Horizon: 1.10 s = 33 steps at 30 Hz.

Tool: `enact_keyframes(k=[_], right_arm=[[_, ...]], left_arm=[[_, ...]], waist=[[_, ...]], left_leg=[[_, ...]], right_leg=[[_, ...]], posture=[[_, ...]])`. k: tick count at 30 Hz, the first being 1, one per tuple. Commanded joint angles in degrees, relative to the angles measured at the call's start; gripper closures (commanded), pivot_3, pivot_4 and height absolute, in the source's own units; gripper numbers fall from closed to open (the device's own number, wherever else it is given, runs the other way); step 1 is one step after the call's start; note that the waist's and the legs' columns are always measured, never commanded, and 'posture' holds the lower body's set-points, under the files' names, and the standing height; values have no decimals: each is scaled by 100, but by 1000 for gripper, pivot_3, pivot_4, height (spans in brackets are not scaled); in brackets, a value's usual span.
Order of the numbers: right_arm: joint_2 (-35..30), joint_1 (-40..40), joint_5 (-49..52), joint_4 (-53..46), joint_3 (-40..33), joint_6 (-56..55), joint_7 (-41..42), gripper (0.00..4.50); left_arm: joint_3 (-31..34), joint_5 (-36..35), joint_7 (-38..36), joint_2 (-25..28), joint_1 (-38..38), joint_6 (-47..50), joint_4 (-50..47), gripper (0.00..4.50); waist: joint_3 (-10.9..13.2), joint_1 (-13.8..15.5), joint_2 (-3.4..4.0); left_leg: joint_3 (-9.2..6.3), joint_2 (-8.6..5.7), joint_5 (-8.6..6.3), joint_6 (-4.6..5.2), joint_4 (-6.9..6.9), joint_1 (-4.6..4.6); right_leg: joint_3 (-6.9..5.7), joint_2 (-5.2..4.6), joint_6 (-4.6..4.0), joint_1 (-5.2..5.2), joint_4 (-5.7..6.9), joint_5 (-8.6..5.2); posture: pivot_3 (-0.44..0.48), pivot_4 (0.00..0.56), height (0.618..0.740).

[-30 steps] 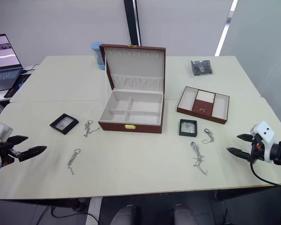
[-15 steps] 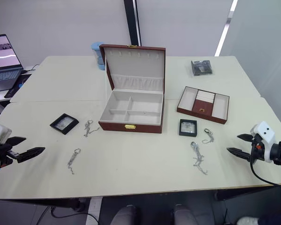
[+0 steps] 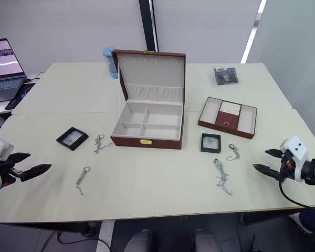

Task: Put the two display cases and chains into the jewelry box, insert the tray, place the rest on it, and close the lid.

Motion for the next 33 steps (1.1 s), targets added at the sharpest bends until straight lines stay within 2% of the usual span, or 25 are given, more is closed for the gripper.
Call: enact_keyframes(k=[1,5,8,9,11,15,19,24,28,33], right_arm=[[246,-124,453,-500,-389,258,-267,23],[682,-384,646,-982,-340,525,-752,23],[1152,-631,481,-1373,17,552,-1233,23],[1327,-739,382,-1410,139,509,-1411,190],[1646,-956,297,-1461,354,514,-1678,626],[2201,-1388,-125,-1312,910,377,-2075,1957],[2639,-1891,-667,-784,1336,254,-2582,2996],[3123,-2372,-1218,-254,1927,134,-2837,4380],[3396,-2526,-1446,-92,2205,137,-2861,4447],[3567,-2546,-1533,-19,2403,86,-2733,4447]], left_arm=[[222,-178,261,-159,-376,-90,48,12],[203,-286,612,-548,-766,-33,-121,12],[143,-315,1097,-992,-1190,-129,-310,12],[70,-274,1207,-1110,-1294,-138,-380,189],[-130,-150,1367,-1304,-1467,-183,-442,616],[-571,33,1503,-1653,-1829,-244,-374,1821],[-981,240,1554,-1882,-2154,-276,-193,3041],[-1445,464,1496,-2151,-2691,-380,301,4489],[-1682,562,1433,-2393,-2942,-518,596,4500],[-1917,591,1188,-2560,-2899,-581,571,4500]], waist=[[-1,2,-1],[-1,-4,-2],[-3,5,-5],[-5,4,-8],[-8,1,-14],[-8,8,-14],[-8,6,-14],[-8,7,-14],[-9,7,-13],[-9,4,-13]], left_leg=[[-2,0,0,0,1,0],[-3,2,1,-1,5,0],[-6,1,1,-2,10,-1],[-8,2,2,-2,12,-2],[-10,5,1,-3,16,-4],[-12,-2,2,-3,20,-9],[-16,-2,2,-3,29,-16],[-16,-1,2,-4,31,-20],[-12,1,10,-16,82,-90],[-6,-1,7,-11,88,-90]], right_leg=[[0,0,0,2,1,0],[0,2,0,2,6,0],[0,2,0,3,8,0],[-1,3,0,3,9,0],[-1,6,0,3,10,0],[-1,5,0,2,10,0],[-4,5,0,-3,15,1],[-6,11,0,-12,20,1],[-7,12,0,-82,60,1],[-8,10,1,-86,71,0]], posture=[[0,150,740],[0,150,740],[0,150,740],[0,150,740],[0,150,740],[0,150,740],[0,150,740],[0,150,740],[0,150,740],[0,150,740]])
